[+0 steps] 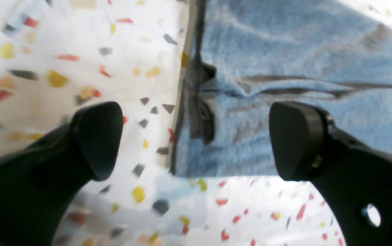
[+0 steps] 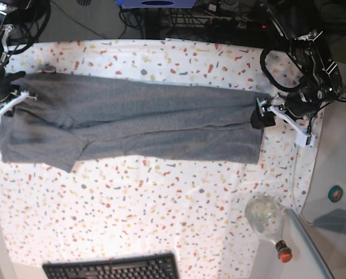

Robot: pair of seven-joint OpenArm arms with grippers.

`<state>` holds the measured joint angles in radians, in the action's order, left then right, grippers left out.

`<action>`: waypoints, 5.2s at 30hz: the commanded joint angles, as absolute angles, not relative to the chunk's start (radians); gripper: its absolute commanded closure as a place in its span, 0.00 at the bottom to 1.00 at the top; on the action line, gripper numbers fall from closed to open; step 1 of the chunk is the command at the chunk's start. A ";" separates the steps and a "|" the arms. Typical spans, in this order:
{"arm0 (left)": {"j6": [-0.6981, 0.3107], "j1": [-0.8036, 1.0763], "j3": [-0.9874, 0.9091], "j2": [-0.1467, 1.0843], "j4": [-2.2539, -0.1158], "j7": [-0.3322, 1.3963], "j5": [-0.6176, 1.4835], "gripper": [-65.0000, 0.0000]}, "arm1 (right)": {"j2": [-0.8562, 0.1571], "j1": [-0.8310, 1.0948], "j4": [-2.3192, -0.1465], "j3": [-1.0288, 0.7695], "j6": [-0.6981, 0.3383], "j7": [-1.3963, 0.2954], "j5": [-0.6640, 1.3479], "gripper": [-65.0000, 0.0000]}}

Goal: Layout the t-shirt on the table in an organized manner, then fold the t-shirt properly
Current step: 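Regrasp the folded shirt ends with both grippers, then fold the shirt end held by the left gripper toward the middle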

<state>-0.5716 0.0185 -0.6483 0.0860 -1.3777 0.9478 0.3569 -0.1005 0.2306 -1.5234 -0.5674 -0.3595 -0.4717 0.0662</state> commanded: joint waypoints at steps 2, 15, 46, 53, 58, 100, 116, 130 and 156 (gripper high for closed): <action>-0.573 0.001 -0.634 0.097 -1.380 0.926 0.383 0.00 | -0.114 0.225 -1.540 -0.570 -0.360 -0.449 0.070 1.00; -0.570 0.002 -0.538 0.114 -1.451 0.929 0.375 0.87 | -0.114 0.226 -1.540 -0.570 -0.361 -0.450 0.070 1.00; -0.570 -0.042 -0.414 0.159 -1.106 0.816 0.375 0.64 | -0.116 0.248 -1.540 -0.570 -0.361 -0.449 0.068 1.00; -0.570 -0.051 -0.601 0.177 -1.130 0.814 0.374 1.00 | -0.116 0.265 -1.541 -0.570 -0.361 -0.449 0.070 1.00; -0.570 0.002 -0.601 0.220 -1.317 0.822 0.372 1.00 | -0.116 0.269 -1.541 -0.570 -0.361 -0.449 0.070 1.00; -0.277 0.114 -0.015 -0.005 -1.540 0.823 0.384 1.00 | -0.114 0.269 -1.543 -0.570 -0.361 -0.449 0.070 1.00; -0.277 0.111 -0.012 -0.008 -1.541 0.823 0.384 0.70 | -0.114 0.271 -1.547 -0.570 -0.361 -0.450 0.070 1.00; -0.277 0.018 0.188 -0.074 -1.460 0.823 0.384 0.54 | -0.114 0.282 -1.550 -0.575 -0.361 -0.449 0.071 1.00; -0.277 0.223 -0.483 0.283 -1.445 0.605 0.372 1.00 | -0.180 0.130 -1.302 -0.576 -0.486 -0.789 0.746 0.25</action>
